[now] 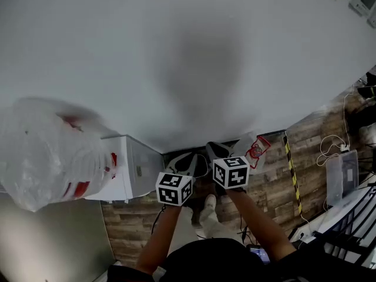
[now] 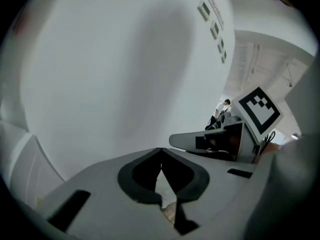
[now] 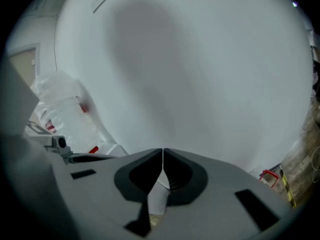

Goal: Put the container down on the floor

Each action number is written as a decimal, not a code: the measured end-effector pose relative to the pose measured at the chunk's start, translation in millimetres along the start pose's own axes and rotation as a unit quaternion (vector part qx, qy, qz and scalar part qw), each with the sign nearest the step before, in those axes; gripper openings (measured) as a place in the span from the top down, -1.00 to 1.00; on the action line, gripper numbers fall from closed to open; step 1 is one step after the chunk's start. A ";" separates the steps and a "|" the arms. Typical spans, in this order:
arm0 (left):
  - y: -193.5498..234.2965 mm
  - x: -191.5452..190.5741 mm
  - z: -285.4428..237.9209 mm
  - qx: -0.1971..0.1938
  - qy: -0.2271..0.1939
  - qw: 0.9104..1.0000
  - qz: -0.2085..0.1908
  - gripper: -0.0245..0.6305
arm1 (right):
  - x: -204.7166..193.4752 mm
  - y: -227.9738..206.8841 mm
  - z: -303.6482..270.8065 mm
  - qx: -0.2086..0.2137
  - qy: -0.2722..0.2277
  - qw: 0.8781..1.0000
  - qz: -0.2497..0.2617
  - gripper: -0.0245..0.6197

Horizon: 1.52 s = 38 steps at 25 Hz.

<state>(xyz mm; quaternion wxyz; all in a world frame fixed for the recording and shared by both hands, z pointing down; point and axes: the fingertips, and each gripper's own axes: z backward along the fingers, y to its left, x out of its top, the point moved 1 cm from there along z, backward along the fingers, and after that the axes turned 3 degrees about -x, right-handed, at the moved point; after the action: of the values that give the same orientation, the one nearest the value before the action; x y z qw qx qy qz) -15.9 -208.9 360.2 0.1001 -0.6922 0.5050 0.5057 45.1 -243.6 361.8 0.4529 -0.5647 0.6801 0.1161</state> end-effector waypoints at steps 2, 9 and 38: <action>-7.7 13.3 5.7 0.005 -0.008 1.000 -0.022 0.87 | 15.2 4.4 10.3 0.003 -0.018 1.000 0.005 0.82; -39.8 71.8 33.2 -0.009 -0.078 0.996 -0.049 0.87 | 64.9 16.0 46.0 0.022 -0.077 0.996 0.028 0.82; -88.9 176.5 116.9 0.024 -0.199 0.972 -0.126 0.87 | 158.2 79.6 139.7 0.065 -0.198 0.972 0.112 0.82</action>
<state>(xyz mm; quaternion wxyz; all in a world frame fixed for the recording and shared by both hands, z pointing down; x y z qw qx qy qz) -18.6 -196.7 130.9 0.2782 -0.6334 0.3953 0.6043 51.0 -228.2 136.8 0.5984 -0.4199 0.6421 0.2308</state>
